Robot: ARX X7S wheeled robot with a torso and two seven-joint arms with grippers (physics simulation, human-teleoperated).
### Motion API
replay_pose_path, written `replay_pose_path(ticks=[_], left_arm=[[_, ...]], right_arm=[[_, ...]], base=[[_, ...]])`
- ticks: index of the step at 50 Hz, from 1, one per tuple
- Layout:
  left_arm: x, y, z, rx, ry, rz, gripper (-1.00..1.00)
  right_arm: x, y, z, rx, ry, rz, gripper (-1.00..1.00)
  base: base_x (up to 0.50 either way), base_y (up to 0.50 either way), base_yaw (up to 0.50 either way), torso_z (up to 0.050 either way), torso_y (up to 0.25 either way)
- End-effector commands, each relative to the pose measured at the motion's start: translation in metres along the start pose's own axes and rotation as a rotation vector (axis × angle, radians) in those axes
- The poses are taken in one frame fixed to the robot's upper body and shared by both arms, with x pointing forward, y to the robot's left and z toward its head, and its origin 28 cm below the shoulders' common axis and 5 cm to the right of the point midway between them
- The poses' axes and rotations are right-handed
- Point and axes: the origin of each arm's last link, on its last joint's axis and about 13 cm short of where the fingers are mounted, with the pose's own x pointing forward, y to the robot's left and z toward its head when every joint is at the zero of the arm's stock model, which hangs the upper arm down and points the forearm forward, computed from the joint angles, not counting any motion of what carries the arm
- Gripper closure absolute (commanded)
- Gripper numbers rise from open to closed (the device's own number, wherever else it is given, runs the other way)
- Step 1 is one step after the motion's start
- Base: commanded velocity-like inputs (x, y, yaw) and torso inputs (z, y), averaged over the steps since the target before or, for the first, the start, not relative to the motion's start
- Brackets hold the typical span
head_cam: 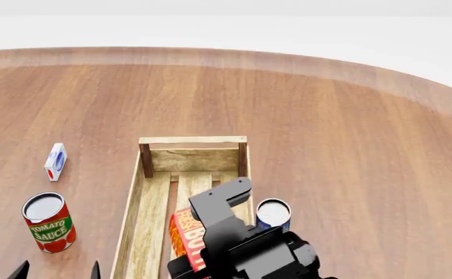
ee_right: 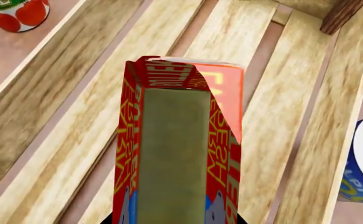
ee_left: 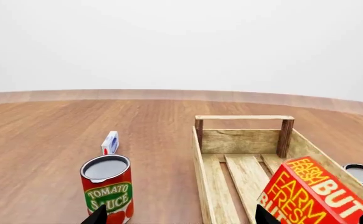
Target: Pick up the butter and put it in the tray.
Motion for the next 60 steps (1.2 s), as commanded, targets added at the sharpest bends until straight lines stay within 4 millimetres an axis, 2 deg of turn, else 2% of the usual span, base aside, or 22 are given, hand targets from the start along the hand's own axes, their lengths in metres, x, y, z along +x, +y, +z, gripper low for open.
replay_pose_path(ticks=[1,9,10,27,34,35,36,37,44,47,53,57,58,60], left_arm=[[-0.001,-0.001,-0.001,0.002,0.002,-0.007,-1.00],[-0.001,-0.001,0.000,0.003,0.002,-0.008,-1.00],[-0.001,-0.001,0.000,0.003,0.001,-0.008,-1.00],[0.000,-0.002,0.001,0.004,0.002,-0.012,-1.00],[0.001,-0.002,0.001,0.003,0.001,-0.012,-1.00],[0.001,-0.002,0.001,0.004,0.002,-0.012,-1.00],[0.001,-0.002,0.001,0.004,0.001,-0.013,-1.00],[0.002,-0.002,0.002,0.002,0.000,-0.012,-1.00],[0.003,-0.002,0.001,0.004,0.003,-0.013,-1.00],[0.004,-0.001,0.002,0.003,0.002,-0.011,-1.00],[0.004,0.000,0.002,0.003,0.002,-0.009,-1.00],[0.003,0.002,0.004,0.000,-0.002,-0.004,-1.00],[0.003,0.003,0.005,-0.004,-0.007,-0.001,-1.00],[0.003,0.004,0.006,-0.007,-0.009,0.001,-1.00]], right_arm=[[0.004,0.005,-0.008,-0.048,0.036,0.031,1.00],[0.003,0.004,-0.009,-0.045,0.043,0.031,1.00],[0.003,0.004,-0.009,-0.047,0.044,0.033,-1.00],[-0.001,0.001,0.001,-0.067,0.021,0.004,-1.00],[-0.028,-0.009,0.054,-0.100,-0.105,0.001,-1.00],[-0.039,-0.012,0.066,-0.113,-0.129,0.009,-1.00],[-0.046,-0.012,0.068,-0.115,-0.141,0.006,-1.00],[-0.063,-0.013,0.075,-0.131,-0.169,0.002,-1.00],[-0.091,-0.012,0.074,-0.157,-0.221,-0.009,-1.00],[-0.094,-0.013,0.073,-0.165,-0.231,-0.013,-1.00],[-0.087,-0.016,0.070,-0.154,-0.231,-0.017,-1.00],[-0.098,-0.015,0.065,-0.068,-0.404,0.016,-1.00],[-0.103,-0.014,0.053,-0.074,-0.562,-0.099,-1.00],[-0.105,-0.012,0.039,-0.055,-0.699,-0.225,-1.00]], base=[[0.00,0.00,0.00,0.000,0.000],[0.00,0.00,0.00,0.000,0.000],[0.00,0.00,0.00,0.000,0.000],[0.00,0.00,0.00,0.000,0.000],[0.00,0.00,0.00,0.000,0.000],[0.00,0.00,0.00,0.000,0.000],[0.00,0.00,0.00,0.000,0.000],[0.00,0.00,0.00,0.000,0.000],[0.00,0.00,0.00,0.000,0.000],[0.00,0.00,0.00,0.000,0.000],[0.00,0.00,0.00,0.000,0.000],[0.00,0.00,0.00,0.000,0.000],[0.00,0.00,0.00,0.000,0.000],[0.00,0.00,0.00,0.000,0.000]])
